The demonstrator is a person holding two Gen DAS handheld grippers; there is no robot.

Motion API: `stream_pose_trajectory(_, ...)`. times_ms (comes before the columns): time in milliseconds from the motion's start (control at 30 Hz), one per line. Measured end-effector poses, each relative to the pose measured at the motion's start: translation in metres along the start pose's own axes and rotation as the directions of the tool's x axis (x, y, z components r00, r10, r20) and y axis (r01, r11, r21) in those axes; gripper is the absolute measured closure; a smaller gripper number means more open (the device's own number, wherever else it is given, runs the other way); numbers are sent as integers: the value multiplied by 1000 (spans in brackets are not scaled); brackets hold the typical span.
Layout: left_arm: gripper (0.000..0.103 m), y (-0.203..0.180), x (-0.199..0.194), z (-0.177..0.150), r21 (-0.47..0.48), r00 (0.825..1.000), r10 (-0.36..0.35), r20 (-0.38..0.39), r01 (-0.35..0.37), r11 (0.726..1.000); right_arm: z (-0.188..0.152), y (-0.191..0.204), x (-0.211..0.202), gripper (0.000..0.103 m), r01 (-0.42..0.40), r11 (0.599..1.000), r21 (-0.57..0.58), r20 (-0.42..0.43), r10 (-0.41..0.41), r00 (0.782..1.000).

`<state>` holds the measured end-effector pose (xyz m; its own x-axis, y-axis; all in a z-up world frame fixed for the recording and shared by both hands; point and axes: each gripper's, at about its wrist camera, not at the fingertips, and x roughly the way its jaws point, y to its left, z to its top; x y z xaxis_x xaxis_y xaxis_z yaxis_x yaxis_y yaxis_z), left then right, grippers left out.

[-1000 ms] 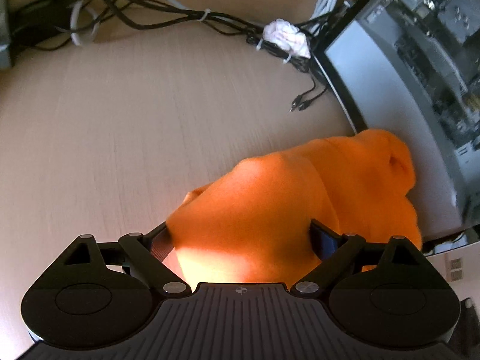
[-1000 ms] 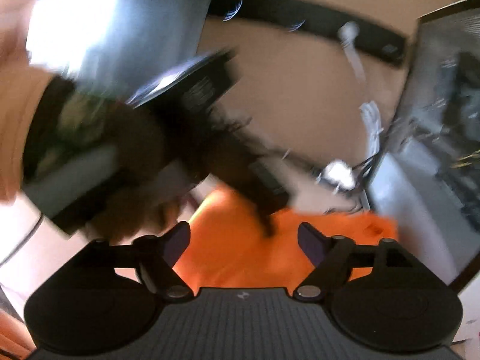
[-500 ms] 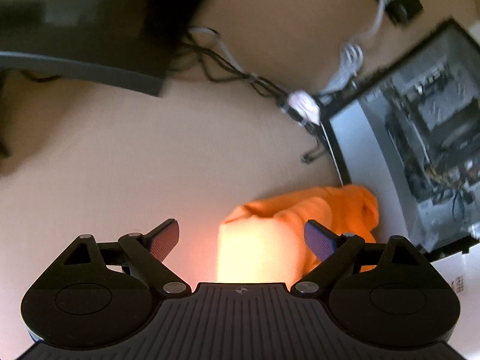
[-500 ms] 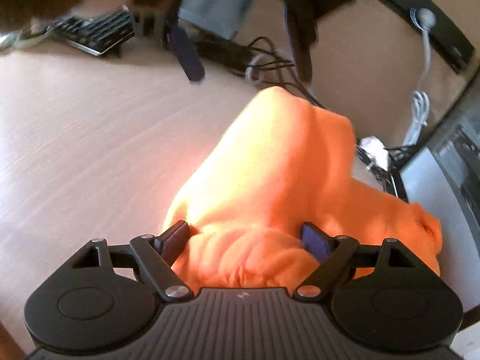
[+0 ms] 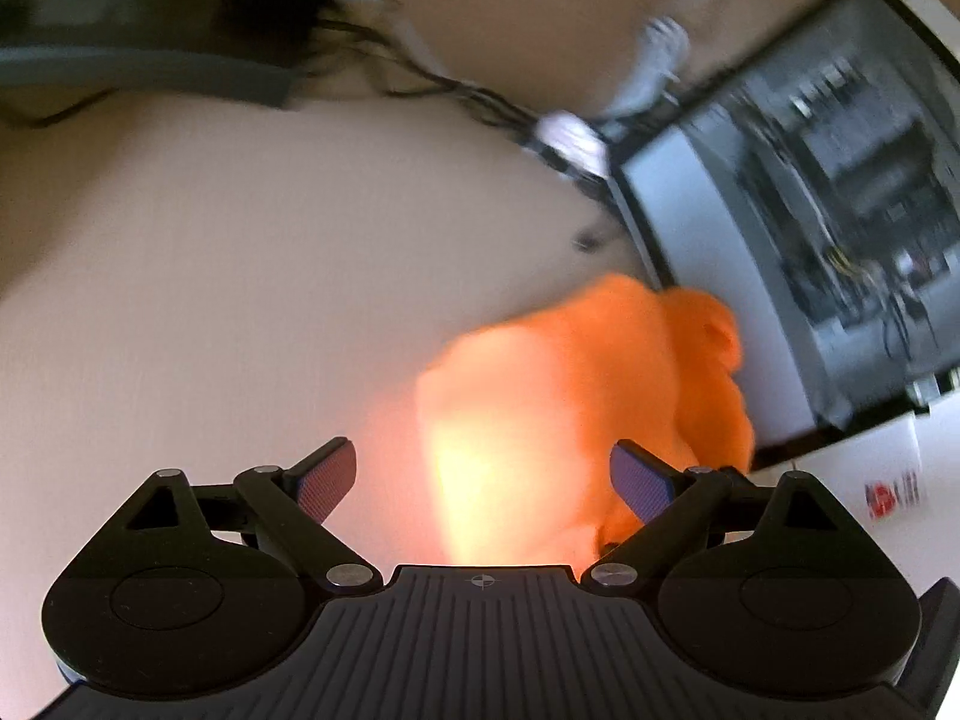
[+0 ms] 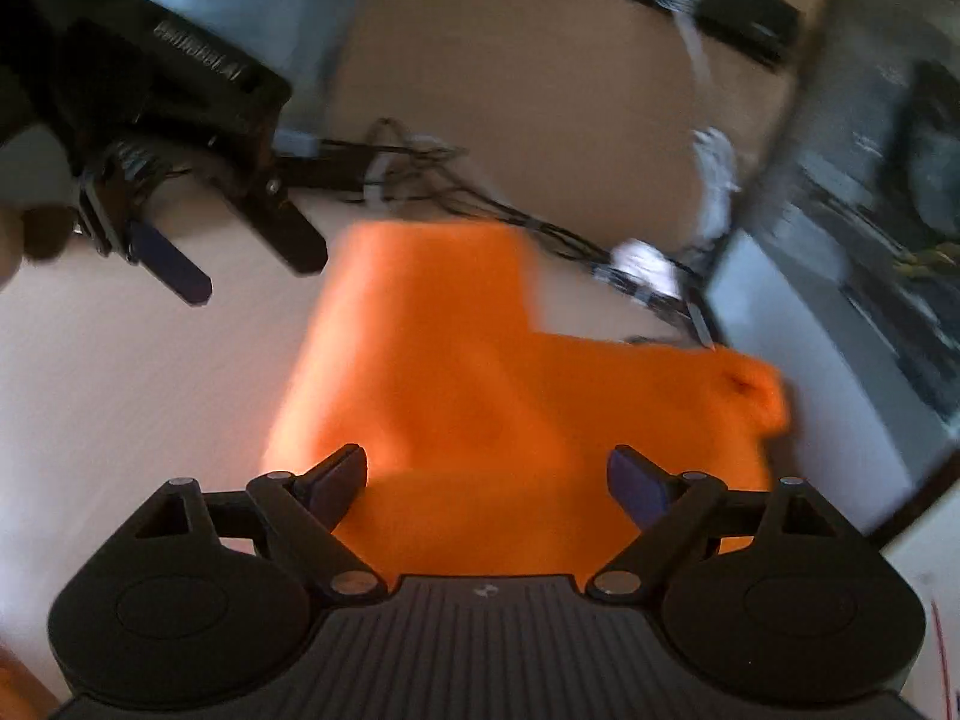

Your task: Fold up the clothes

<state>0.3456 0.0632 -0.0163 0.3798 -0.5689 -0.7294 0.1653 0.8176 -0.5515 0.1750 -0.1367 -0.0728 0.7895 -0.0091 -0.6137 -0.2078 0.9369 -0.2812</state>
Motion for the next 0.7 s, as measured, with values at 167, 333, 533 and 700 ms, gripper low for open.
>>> stream_pose_trajectory(167, 7, -12, 45, 25, 65, 997, 74, -26, -72, 995, -18, -10, -10, 16, 99, 994, -44, -27, -100, 995)
stream_pose_trajectory(333, 7, -6, 78, 36, 47, 995, 83, -61, -80, 996, -24, -16, -21, 16, 226, 973, -48, -19, -227, 974)
stream_pose_trajectory(533, 7, -15, 90, 39, 85, 993, 99, -63, -94, 992, 3, 21, -50, 12, -5, 991, -132, 123, 22, 992)
stream_pose_trajectory(700, 7, -14, 88, 39, 82, 992, 108, -68, -102, 991, -12, 60, -2, 12, -55, 966, -252, -5, 56, 998)
